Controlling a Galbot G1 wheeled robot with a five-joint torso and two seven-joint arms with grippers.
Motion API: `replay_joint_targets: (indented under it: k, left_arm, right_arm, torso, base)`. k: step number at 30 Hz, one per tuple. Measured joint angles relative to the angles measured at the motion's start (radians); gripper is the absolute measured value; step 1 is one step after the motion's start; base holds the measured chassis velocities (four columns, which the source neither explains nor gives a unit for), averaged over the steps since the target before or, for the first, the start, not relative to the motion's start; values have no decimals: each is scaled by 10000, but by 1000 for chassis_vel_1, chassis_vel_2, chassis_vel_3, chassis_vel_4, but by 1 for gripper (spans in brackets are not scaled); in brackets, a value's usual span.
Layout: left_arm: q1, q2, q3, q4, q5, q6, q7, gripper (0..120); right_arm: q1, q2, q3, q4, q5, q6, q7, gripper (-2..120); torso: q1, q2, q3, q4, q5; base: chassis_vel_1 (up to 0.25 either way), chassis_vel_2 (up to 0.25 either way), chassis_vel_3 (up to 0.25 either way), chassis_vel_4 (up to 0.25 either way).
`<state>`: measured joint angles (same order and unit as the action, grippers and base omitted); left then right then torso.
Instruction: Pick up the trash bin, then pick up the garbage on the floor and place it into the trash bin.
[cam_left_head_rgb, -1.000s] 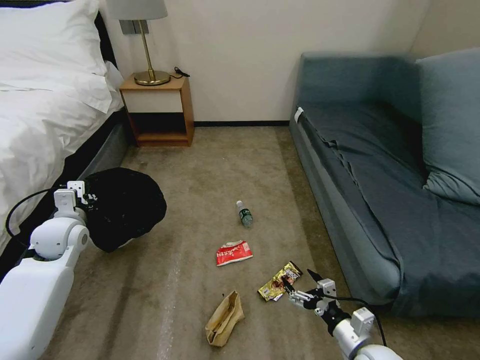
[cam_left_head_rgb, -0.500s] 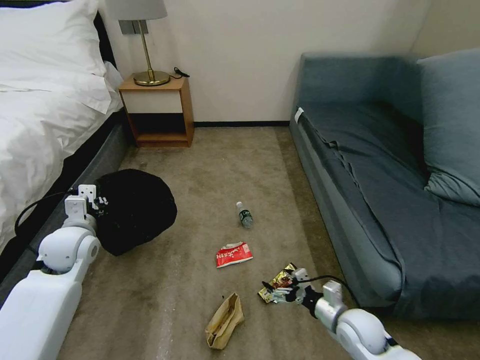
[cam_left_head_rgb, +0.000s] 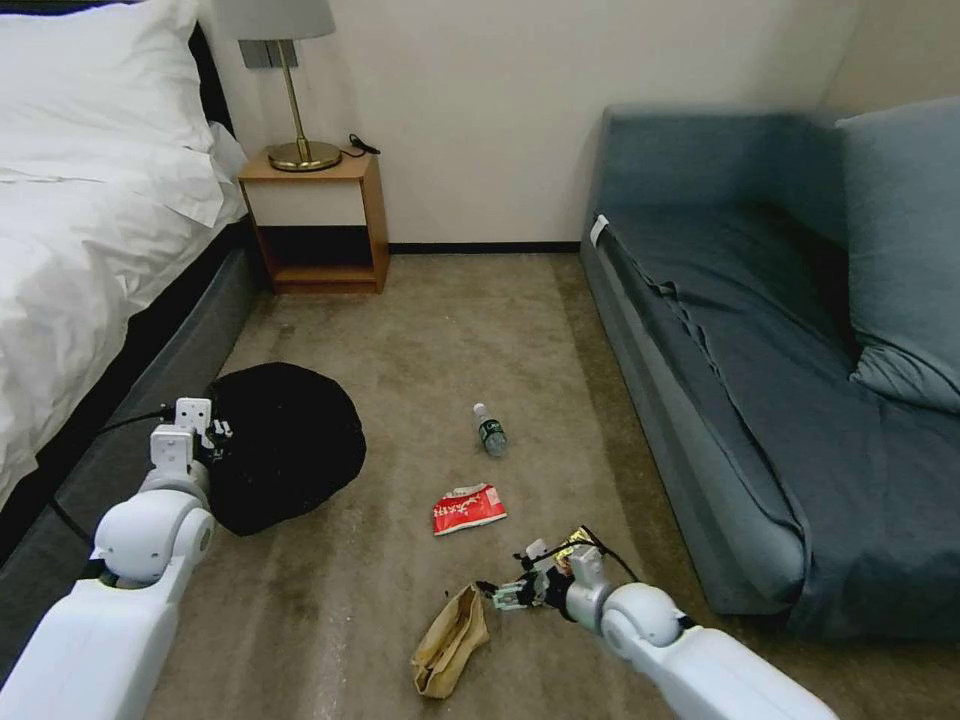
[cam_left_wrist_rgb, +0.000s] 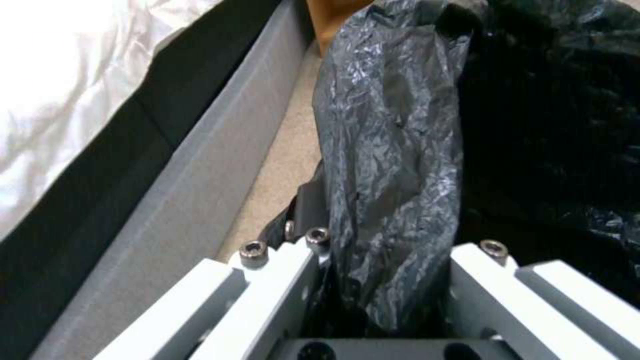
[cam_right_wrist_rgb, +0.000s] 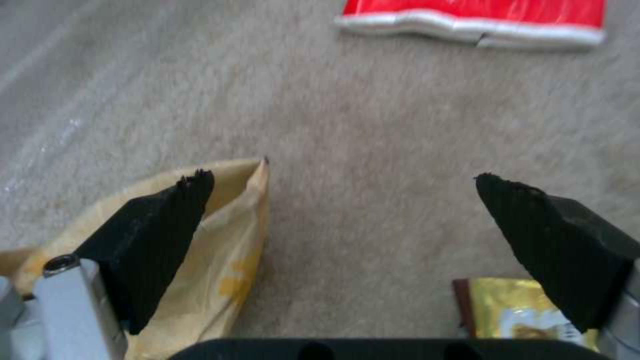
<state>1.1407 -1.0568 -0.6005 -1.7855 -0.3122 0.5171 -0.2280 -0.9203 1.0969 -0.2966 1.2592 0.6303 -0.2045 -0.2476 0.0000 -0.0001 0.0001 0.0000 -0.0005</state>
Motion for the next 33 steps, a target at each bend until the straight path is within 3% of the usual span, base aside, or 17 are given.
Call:
replay_joint_targets:
  k: [9, 16, 19, 25, 28, 29, 33]
  left_arm:
    - [-139, 86, -97, 125, -56, -113, 64, 4]
    - [-132, 300, -293, 159, -221, -158, 110, 4]
    - [-134, 358, -320, 165, -264, -183, 112, 4]
    - [-202, 378, -270, 199, -299, -195, 110, 4]
    - [-209, 377, -265, 200, -302, -195, 106, 4]
    - [-210, 374, -263, 200, -306, -197, 103, 4]
    - [-181, 326, -276, 172, -432, -219, 97, 4]
  right_arm:
    - [-214, 902, -401, -354, -94, -29, 185, 100]
    - [-554, 1150, -383, -595, -367, 2, 194, 100]
    - [-707, 1267, -305, -708, -468, 67, 154, 93]
    - [-844, 1345, -182, -683, -487, 122, 43, 67]
    - [-842, 1324, -172, -656, -482, 124, 44, 62]
    - [-827, 1301, -154, -629, -465, 125, 46, 54]
    - [-736, 1224, -144, -639, -392, 147, 61, 41]
  torso:
    - [0, 0, -1, 1, 4]
    - [0, 0, -1, 0, 3]
    - [0, 1, -1, 0, 3]
    - [0, 1, -1, 0, 4]
    - [0, 0, -1, 0, 4]
    - [0, 0, -1, 0, 4]
    - [0, 0, -1, 0, 5]
  base:
    - [0, 0, 0, 0]
    - [0, 0, 0, 0]
    - [0, 0, 0, 0]
    - [0, 0, 0, 0]
    - [0, 0, 0, 0]
    - [0, 0, 0, 0]
    - [0, 0, 0, 0]
